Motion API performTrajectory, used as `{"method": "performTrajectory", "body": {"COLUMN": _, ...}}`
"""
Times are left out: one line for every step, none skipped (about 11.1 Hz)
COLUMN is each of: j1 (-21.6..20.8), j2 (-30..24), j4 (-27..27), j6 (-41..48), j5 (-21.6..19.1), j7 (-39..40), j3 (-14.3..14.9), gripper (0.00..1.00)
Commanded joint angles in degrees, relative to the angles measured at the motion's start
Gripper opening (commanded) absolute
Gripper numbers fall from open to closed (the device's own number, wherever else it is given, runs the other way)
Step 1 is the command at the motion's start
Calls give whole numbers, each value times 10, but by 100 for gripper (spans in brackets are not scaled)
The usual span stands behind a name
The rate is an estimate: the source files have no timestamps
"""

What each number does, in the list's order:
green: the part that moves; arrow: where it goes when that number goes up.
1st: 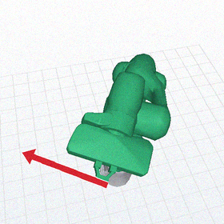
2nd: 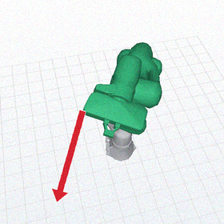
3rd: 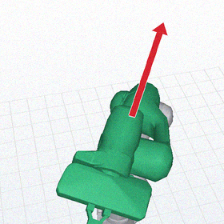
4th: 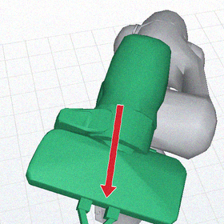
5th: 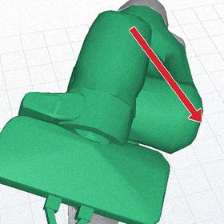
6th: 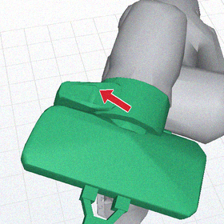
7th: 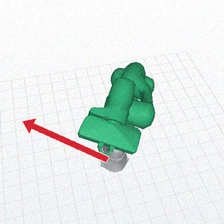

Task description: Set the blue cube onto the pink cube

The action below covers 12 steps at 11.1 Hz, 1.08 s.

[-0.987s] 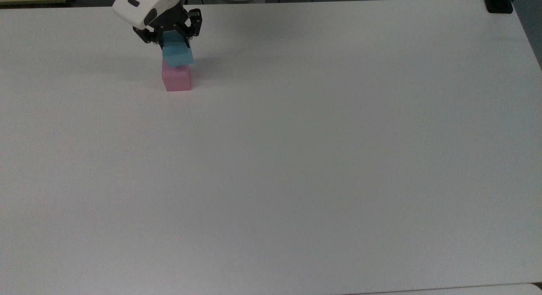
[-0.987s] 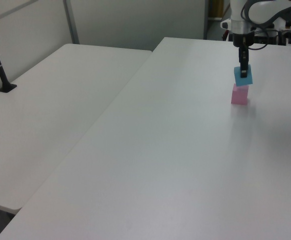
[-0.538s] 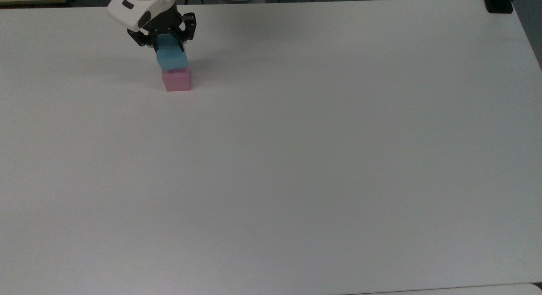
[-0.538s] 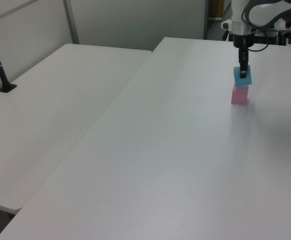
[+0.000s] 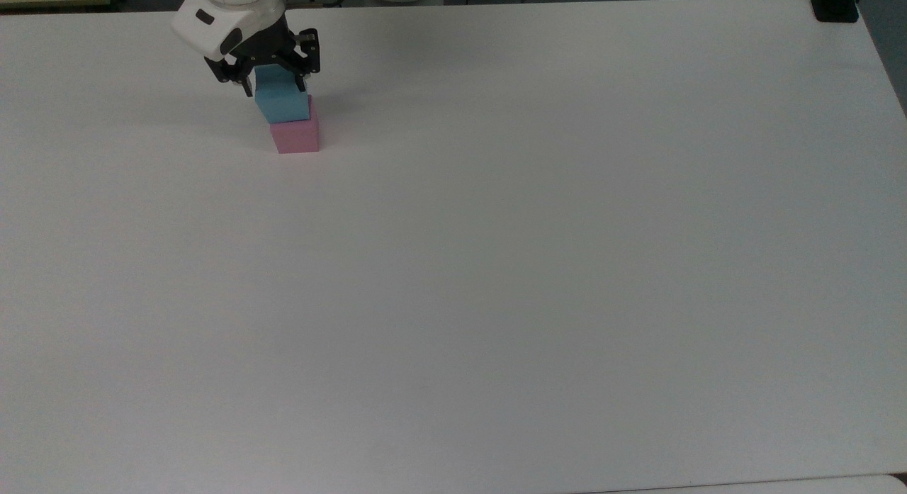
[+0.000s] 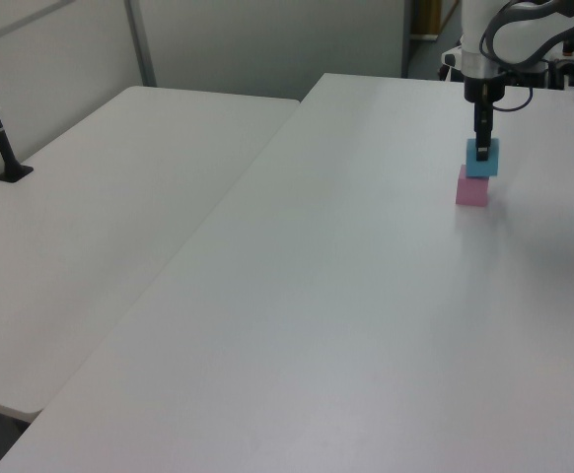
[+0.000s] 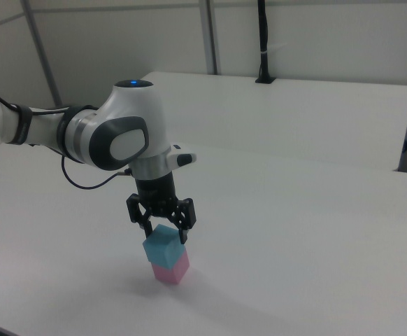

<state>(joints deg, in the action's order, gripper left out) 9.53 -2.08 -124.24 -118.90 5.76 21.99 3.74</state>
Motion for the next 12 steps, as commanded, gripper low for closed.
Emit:
{"method": "performTrajectory", "body": {"j1": 5, "j2": -10, "j4": 0, "j6": -7, "j5": 7, "j7": -1, "j3": 2, "gripper": 100}}
{"method": "performTrajectory", "body": {"j1": 5, "j2": -13, "j4": 7, "j6": 1, "j5": 4, "j7": -5, "j3": 2, "gripper": 100}}
{"method": "performTrajectory", "body": {"j1": 4, "j2": -19, "j4": 37, "j6": 37, "j5": 0, "j7": -25, "j3": 2, "gripper": 100}}
{"method": "performTrajectory", "body": {"j1": 1, "j2": -21, "j4": 87, "j6": 105, "j5": -4, "j7": -52, "j3": 2, "gripper": 100}}
{"method": "performTrajectory", "body": {"j1": 0, "j2": -21, "j4": 146, "j6": 178, "j5": -23, "j7": -76, "j3": 1, "gripper": 100}}
{"method": "performTrajectory", "body": {"j1": 0, "j2": -21, "j4": 194, "j6": 230, "j5": -53, "j7": -100, "j3": 2, "gripper": 100}}
{"method": "performTrajectory", "body": {"j1": 0, "j2": -21, "j4": 232, "j6": 262, "j5": -67, "j7": -139, "j3": 3, "gripper": 100}}
{"method": "performTrajectory", "body": {"j1": 0, "j2": -27, "j4": 261, "j6": 294, "j5": -67, "j7": -176, "j3": 3, "gripper": 100}}
{"method": "performTrajectory", "body": {"j1": -1, "j2": -32, "j4": 282, "j6": 307, "j5": -68, "j7": -201, "j3": 3, "gripper": 100}}
{"method": "performTrajectory", "body": {"j1": -1, "j2": -47, "j4": 283, "j6": 309, "j5": -68, "j7": -209, "j3": 6, "gripper": 100}}
{"method": "performTrajectory", "body": {"j1": -1, "j2": -56, "j4": 283, "j6": 308, "j5": -68, "j7": -200, "j3": 6, "gripper": 100}}
{"method": "performTrajectory", "body": {"j1": -2, "j2": -56, "j4": 285, "j6": 306, "j5": -67, "j7": -182, "j3": 6, "gripper": 100}}
